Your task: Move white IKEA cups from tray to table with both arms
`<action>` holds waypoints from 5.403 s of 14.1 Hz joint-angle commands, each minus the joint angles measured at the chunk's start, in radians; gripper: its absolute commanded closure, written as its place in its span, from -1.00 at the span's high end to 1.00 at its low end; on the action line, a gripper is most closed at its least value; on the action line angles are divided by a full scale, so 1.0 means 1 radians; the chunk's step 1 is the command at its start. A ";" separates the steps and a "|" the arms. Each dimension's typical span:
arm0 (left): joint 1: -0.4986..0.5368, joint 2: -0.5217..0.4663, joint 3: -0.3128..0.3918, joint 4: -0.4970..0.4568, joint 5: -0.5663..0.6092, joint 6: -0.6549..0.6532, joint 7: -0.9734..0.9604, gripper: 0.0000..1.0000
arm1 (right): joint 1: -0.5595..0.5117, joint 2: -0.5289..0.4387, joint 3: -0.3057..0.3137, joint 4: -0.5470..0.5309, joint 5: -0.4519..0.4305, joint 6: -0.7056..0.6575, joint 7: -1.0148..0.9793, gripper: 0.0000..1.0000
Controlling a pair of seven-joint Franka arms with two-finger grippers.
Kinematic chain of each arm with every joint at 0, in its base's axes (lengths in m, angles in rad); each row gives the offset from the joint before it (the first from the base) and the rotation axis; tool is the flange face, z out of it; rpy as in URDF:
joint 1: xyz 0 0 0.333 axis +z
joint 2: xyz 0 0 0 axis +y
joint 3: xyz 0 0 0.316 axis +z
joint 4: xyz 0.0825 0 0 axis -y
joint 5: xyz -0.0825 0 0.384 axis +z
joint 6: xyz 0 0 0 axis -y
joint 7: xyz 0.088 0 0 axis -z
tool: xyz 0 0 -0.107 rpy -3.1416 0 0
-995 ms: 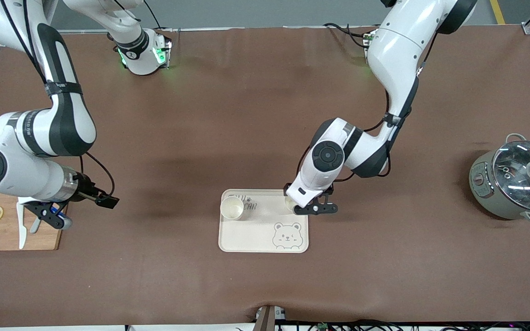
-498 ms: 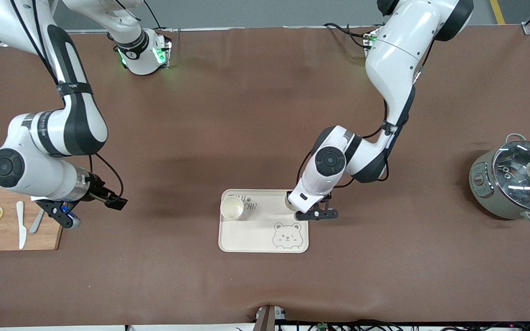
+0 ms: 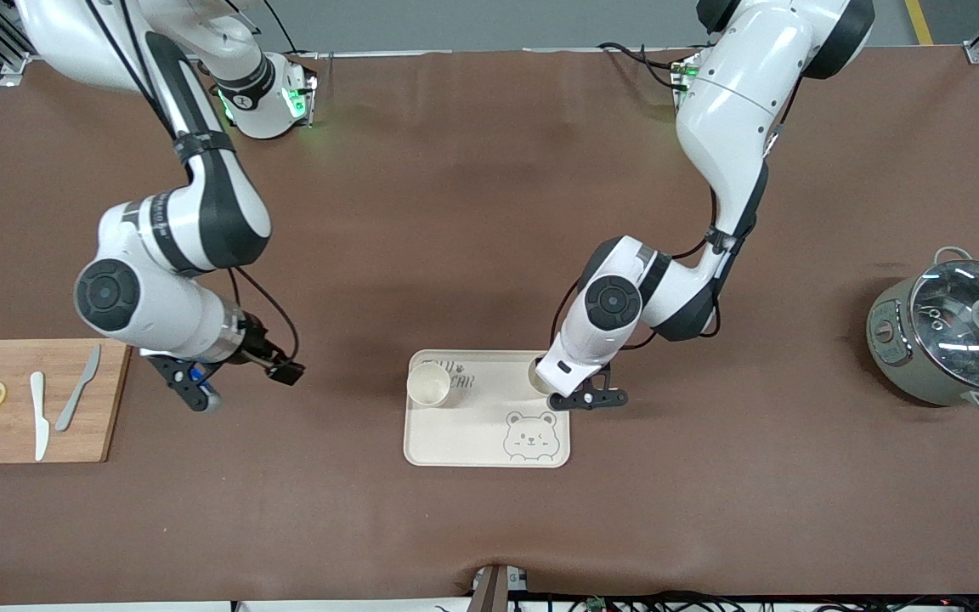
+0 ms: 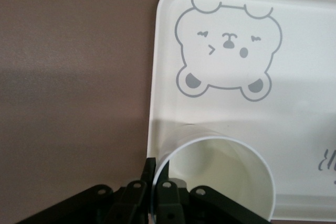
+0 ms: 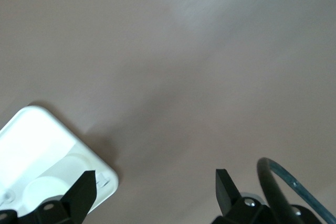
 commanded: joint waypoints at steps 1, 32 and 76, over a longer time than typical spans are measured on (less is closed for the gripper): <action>0.001 -0.004 0.004 0.018 -0.001 -0.007 0.001 -1.00 | 0.074 0.092 -0.007 0.062 0.026 0.113 0.152 1.00; 0.416 -0.380 0.044 -0.620 0.000 0.107 0.254 -1.00 | 0.120 0.152 -0.012 0.178 0.005 -0.049 0.196 -1.00; 0.441 -0.932 0.051 -0.380 -0.013 -0.629 0.572 1.00 | -0.421 -0.255 -0.016 -0.405 -0.060 -0.079 -0.901 1.00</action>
